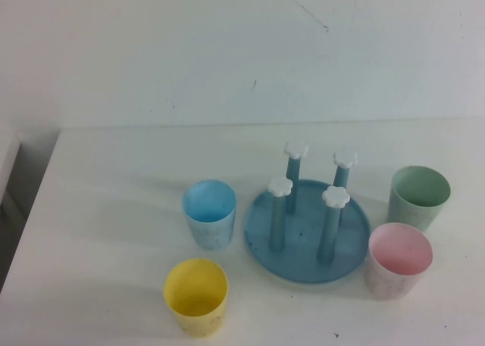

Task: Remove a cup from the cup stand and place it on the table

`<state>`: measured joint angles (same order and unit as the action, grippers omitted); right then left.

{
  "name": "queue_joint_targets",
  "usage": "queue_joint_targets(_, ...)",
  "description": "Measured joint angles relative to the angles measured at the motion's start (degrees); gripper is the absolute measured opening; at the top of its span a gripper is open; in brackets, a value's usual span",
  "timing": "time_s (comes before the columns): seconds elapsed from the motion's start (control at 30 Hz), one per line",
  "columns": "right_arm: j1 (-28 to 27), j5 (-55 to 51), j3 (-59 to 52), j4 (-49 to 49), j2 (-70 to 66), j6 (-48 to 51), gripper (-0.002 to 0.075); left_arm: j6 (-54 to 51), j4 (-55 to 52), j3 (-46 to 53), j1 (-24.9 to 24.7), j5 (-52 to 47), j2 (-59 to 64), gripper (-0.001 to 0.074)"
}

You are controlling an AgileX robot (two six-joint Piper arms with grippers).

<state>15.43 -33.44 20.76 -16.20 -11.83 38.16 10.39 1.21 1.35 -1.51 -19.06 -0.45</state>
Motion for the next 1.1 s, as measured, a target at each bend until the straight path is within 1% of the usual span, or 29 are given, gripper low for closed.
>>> queue_joint_targets(0.3,0.00,0.00,0.00,0.00,0.00,0.00,-0.0002,-3.53,0.89,-0.06,0.03,0.00,0.00,-0.0002)
queue_joint_targets(0.5,0.00,-0.12,0.00,0.00,0.00,0.00,-0.0002,-8.51,1.74,-0.06,0.03,-0.03,0.00,-0.0002)
queue_joint_targets(1.1,0.00,-0.24,0.00,0.00,0.00,0.00,-0.0002,-8.91,2.10,-0.06,0.03,-0.03,0.00,-0.0002)
